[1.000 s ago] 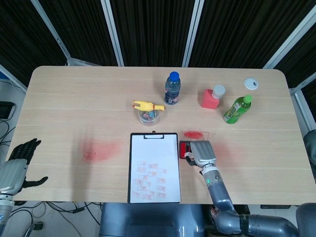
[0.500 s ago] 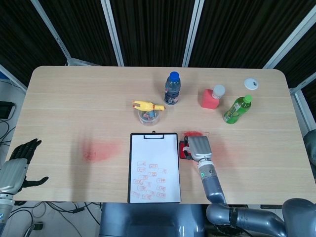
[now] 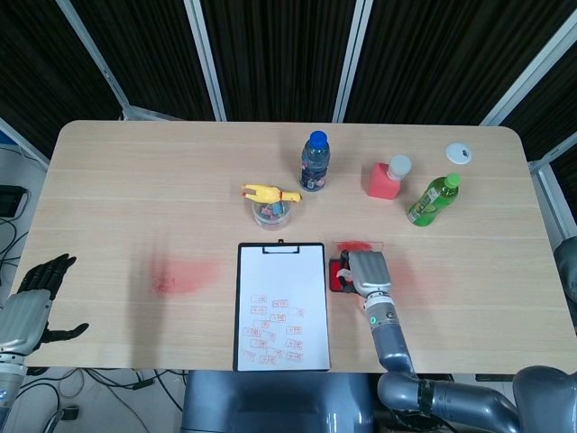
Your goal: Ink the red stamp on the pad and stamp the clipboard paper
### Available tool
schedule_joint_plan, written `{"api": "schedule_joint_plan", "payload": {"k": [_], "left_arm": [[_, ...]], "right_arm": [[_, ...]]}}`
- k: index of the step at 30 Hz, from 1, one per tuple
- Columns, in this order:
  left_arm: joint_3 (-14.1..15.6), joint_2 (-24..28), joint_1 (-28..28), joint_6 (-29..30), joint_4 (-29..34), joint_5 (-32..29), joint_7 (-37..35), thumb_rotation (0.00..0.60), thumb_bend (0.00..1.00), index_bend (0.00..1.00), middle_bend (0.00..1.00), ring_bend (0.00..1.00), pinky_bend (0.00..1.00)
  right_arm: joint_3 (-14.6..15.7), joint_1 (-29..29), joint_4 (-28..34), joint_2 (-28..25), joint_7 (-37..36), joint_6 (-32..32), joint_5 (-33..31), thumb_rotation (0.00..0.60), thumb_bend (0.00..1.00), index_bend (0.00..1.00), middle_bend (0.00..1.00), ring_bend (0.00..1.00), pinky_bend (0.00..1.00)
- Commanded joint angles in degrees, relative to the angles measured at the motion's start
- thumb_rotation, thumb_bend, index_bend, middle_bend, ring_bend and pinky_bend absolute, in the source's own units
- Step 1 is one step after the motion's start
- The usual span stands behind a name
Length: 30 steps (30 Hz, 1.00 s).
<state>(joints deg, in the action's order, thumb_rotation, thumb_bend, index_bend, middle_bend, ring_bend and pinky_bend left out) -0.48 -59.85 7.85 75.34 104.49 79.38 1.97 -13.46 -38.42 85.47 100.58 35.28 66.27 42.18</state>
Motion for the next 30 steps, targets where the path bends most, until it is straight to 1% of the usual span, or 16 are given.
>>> {"api": "schedule_joint_plan", "payload": {"k": [1, 10, 30], "left_arm": [[0.0, 0.0, 0.0, 0.0, 0.0, 0.0, 0.1, 0.600, 0.06, 0.00, 0.00, 0.00, 0.00], [0.1, -0.1, 0.0, 0.1, 0.0, 0.0, 0.3, 0.600, 0.06, 0.00, 0.00, 0.00, 0.00], [0.1, -0.1, 0.0, 0.1, 0.0, 0.0, 0.3, 0.600, 0.06, 0.00, 0.00, 0.00, 0.00]], "right_arm": [[0.4, 0.4, -0.4, 0.0, -0.5, -0.2, 0.0, 0.600, 0.57, 0.92, 0.77, 0.82, 0.93], [1.1, 1.1, -0.7, -0.1, -0.9, -0.4, 0.1, 0.600, 0.57, 0.92, 0.77, 0.82, 0.93], [0.6, 1.2, 0.4, -0.2, -0.8, 0.2, 1.1, 0.600, 0.57, 0.92, 0.77, 0.82, 0.93]]}}
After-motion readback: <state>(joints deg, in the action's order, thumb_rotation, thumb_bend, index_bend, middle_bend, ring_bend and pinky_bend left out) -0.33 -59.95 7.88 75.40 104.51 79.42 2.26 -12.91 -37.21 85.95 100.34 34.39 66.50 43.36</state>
